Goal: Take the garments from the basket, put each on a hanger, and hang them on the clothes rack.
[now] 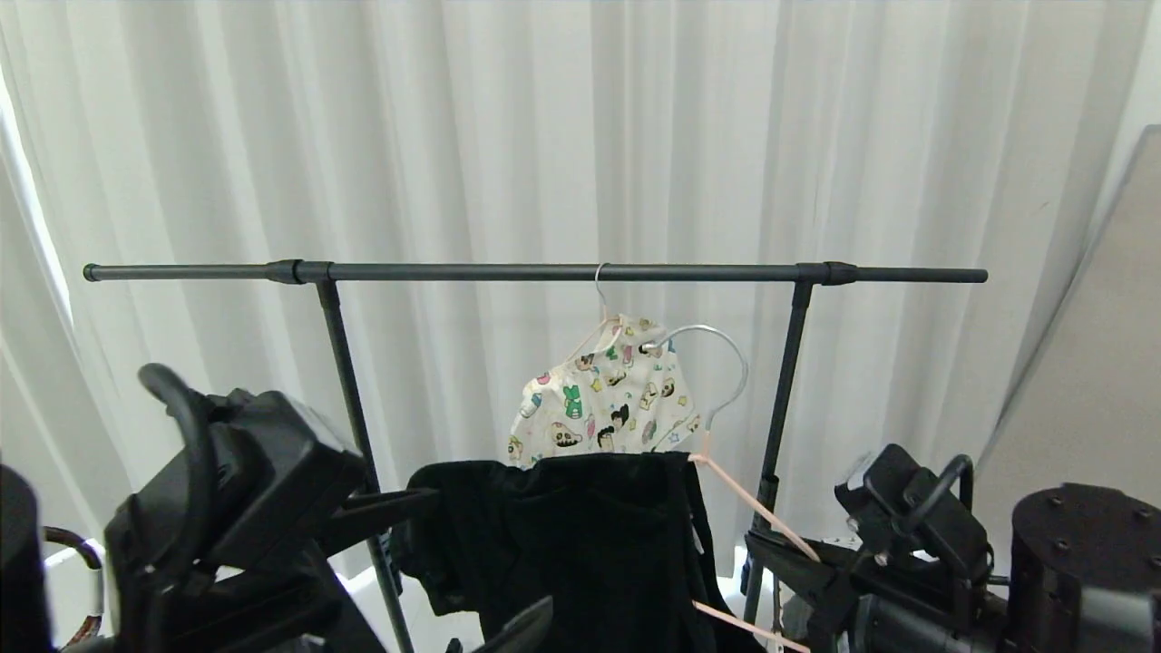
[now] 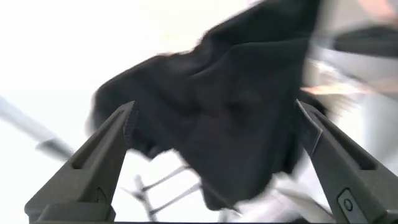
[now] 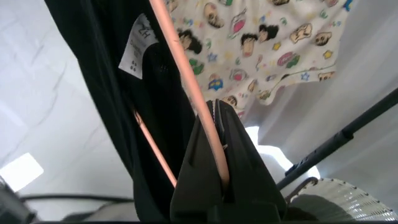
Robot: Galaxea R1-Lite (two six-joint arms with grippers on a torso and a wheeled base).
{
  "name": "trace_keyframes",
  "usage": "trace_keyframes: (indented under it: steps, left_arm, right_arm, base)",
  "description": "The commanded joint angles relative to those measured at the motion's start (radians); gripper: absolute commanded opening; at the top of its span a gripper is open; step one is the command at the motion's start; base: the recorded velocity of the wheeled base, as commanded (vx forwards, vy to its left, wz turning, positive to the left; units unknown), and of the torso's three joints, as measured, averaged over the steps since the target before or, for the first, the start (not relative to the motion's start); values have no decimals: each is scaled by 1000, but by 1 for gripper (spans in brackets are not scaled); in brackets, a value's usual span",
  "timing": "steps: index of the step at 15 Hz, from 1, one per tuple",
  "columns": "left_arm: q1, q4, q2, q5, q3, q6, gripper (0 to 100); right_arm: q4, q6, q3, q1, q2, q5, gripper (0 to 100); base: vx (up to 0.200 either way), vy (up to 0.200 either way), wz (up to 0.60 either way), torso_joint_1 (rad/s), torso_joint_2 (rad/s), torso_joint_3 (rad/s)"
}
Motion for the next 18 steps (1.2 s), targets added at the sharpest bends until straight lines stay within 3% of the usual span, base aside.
trace_keyframes:
  steps: [1,2,3,5,8,11,13,18]
  left_arm:
    - [55,-1,-97,-99,47,66,100]
    - [116,-1,-98,-190,53,167,100]
    - [127,-1,-92,-237,51,210,100]
    - [124,-1,-77,-331,61,245,100]
    - [93,-1,-43,-409,79,325,100]
    - [-8,-1,9,-410,62,316,100]
    - [-31,-1,38,-407,70,313,100]
    - [-29,-2,84,-406,71,165,100]
  right_arm:
    - [0,-6,49,34,-56,3,0]
    - [-5,-7,87,96,-75,4,0]
    - [-10,-12,111,137,-86,4,0]
    - [-56,-49,147,194,-94,4,0]
    - [-97,-105,179,232,-95,4,0]
    - [-100,-108,176,237,-92,4,0]
    - [-102,-114,174,240,-94,4,0]
    - [-125,-148,176,261,-95,3,0]
  base:
    - [0,0,0,0,0,0]
    - [0,0,0,0,0,0]
    - [0,0,0,0,0,0]
    - [0,0,0,0,0,0]
    - [0,0,0,0,0,0]
    - [0,0,0,0,0,0]
    - [0,0,0,0,0,0]
    - [0,0,0,0,0,0]
